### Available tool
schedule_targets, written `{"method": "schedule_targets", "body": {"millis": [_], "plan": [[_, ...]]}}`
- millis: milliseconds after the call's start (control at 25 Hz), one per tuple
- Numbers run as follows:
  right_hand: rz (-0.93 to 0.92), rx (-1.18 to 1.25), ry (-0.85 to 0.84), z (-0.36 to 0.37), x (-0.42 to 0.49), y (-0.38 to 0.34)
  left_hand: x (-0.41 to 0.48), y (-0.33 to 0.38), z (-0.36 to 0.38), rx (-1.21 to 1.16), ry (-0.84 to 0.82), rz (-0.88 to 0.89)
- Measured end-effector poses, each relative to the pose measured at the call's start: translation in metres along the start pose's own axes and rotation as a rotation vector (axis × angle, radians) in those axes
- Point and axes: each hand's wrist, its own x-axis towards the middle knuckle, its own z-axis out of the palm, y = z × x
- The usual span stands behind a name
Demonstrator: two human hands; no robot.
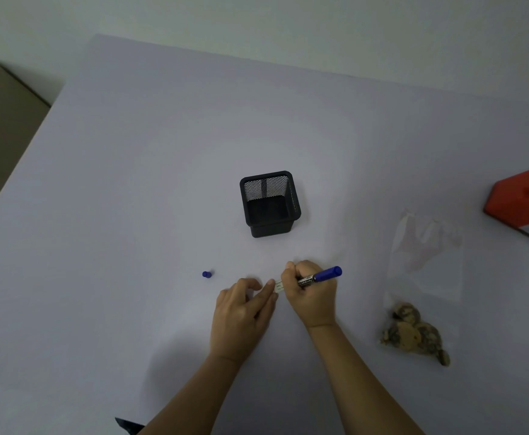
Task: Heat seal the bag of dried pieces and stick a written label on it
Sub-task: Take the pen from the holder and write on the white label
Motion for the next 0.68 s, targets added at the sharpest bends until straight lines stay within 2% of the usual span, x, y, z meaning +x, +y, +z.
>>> {"method": "schedule_targets", "body": {"millis": [680], "plan": [[0.027, 0.018, 0.006, 0.0012, 0.0000, -0.0003, 0.0000, -0.0006, 0.0002, 0.001, 0.003, -0.004]]}}
